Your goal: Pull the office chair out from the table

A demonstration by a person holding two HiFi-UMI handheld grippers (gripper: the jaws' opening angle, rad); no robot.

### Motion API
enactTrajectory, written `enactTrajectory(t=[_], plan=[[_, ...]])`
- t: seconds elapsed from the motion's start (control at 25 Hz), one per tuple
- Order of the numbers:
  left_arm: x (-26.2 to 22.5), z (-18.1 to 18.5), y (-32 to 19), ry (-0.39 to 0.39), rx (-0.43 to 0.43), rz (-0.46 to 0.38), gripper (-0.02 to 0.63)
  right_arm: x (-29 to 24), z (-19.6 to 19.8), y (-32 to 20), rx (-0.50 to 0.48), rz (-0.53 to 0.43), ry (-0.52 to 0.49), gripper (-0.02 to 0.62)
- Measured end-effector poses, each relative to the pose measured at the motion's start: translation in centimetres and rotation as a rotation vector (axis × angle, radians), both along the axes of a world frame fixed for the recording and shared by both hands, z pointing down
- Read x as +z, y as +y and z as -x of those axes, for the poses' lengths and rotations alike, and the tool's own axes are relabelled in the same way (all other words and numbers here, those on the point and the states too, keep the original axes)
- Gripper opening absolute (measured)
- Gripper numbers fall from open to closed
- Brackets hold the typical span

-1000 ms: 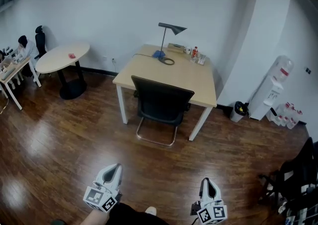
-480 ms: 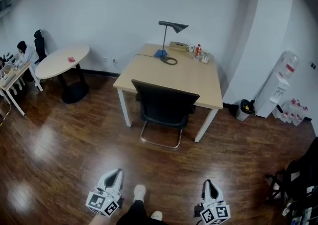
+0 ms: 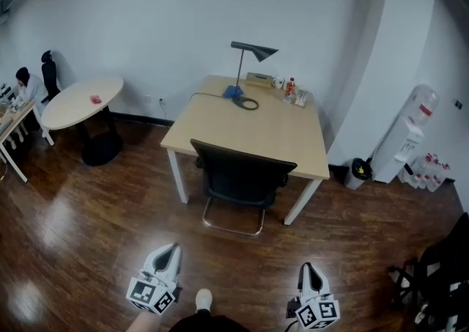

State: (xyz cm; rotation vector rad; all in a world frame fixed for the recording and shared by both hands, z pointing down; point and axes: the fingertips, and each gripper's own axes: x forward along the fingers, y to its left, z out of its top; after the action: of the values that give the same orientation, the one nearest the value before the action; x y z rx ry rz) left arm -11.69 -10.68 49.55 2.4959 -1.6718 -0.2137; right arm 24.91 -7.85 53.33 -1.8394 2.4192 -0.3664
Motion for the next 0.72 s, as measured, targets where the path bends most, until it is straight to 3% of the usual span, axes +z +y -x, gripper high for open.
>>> enactTrajectory(t=[0.32,0.72], plan=[[-0.2,1.9,-6.1,0.020,0.019,-0.010,0.002,-0.7,2.4,-5.6,0.002,-0.012,0.023,0.012],[-0.8,4.3,-11.9,-0.013,0.068,-0.015,0.002,-1.9,6.6,-11.7,-0.001,-0.014,-0.016,0.014]])
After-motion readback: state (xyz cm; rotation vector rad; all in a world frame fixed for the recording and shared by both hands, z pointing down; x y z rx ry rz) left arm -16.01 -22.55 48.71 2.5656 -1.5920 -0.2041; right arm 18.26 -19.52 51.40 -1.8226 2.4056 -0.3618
